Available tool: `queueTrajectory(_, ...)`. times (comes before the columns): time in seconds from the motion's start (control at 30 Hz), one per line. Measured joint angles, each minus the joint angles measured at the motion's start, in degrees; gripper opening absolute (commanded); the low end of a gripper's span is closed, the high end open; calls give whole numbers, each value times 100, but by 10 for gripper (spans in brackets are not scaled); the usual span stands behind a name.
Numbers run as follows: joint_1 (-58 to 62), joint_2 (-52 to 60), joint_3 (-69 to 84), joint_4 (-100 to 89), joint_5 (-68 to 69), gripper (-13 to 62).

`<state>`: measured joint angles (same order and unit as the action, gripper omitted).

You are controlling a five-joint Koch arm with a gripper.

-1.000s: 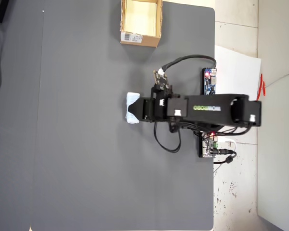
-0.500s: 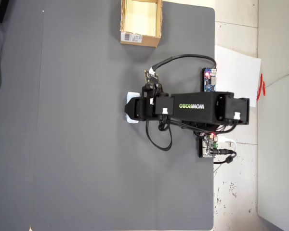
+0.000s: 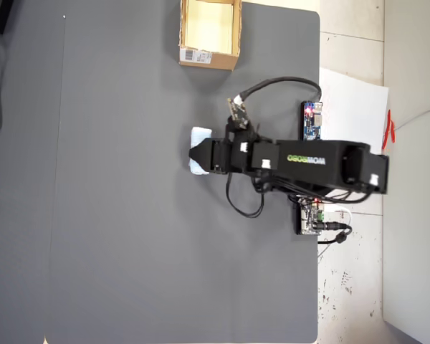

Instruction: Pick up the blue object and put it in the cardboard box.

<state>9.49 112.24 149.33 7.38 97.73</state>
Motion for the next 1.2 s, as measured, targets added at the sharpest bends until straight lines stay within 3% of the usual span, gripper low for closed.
queueTrajectory(0.3,105,1345,976,-642,-193,185)
queueTrajectory(0.67,765,1705,1081,-1187,-545,185)
queueTrajectory(0.9,1942,1380,97,-1257,-1274,185)
queueTrajectory(1.2,3331,-246,-1890,-791,-1714,185)
